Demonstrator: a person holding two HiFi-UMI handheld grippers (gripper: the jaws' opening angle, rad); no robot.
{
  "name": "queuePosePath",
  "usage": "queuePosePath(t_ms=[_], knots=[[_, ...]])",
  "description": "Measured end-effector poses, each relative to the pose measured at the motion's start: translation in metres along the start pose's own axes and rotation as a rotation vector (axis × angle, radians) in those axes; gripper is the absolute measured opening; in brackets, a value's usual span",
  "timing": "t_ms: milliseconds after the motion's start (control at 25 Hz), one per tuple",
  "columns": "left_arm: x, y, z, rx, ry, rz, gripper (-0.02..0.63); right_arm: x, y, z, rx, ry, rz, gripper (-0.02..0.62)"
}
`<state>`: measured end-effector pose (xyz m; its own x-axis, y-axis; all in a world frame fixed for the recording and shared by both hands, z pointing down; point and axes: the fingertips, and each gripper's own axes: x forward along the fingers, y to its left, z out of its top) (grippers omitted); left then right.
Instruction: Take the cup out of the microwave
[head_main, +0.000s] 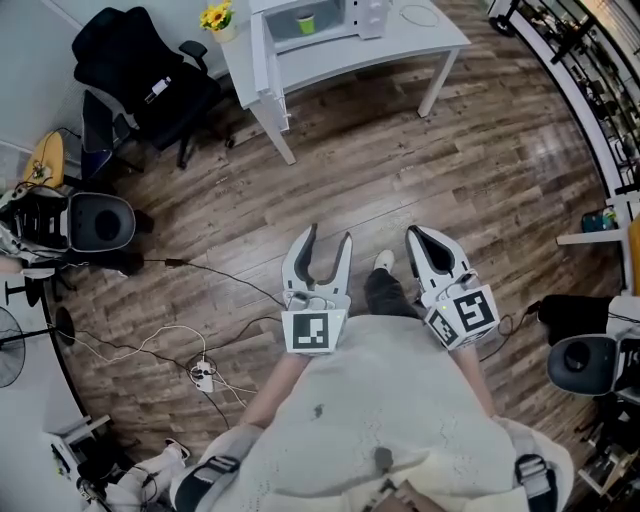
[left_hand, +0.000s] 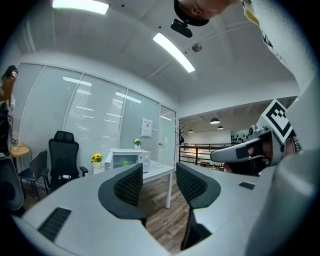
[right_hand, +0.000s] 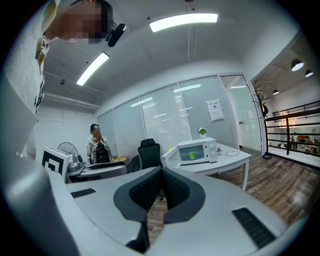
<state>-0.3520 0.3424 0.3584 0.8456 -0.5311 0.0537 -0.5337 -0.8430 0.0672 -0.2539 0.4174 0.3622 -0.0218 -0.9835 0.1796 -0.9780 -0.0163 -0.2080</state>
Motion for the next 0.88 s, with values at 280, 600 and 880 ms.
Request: queuePosePath(t_ms=[280, 600, 880], knots=[[0.061, -0.012, -0.009, -0.003, 0.017, 0.013, 0.209, 0.025, -0.060, 0.011, -0.003, -0.005, 0.010, 0.009], [0.120, -0.025, 0.002, 0.004, -0.022, 0.040, 0.207, 0.040, -0.115, 0.030, -0.015, -0.023, 0.013, 0.009], [0.169, -0.055, -0.008, 0.023, 0.011, 0.046, 0.207, 0.039, -0.175, 0.038, -0.018, -0.028, -0.011, 0.009]])
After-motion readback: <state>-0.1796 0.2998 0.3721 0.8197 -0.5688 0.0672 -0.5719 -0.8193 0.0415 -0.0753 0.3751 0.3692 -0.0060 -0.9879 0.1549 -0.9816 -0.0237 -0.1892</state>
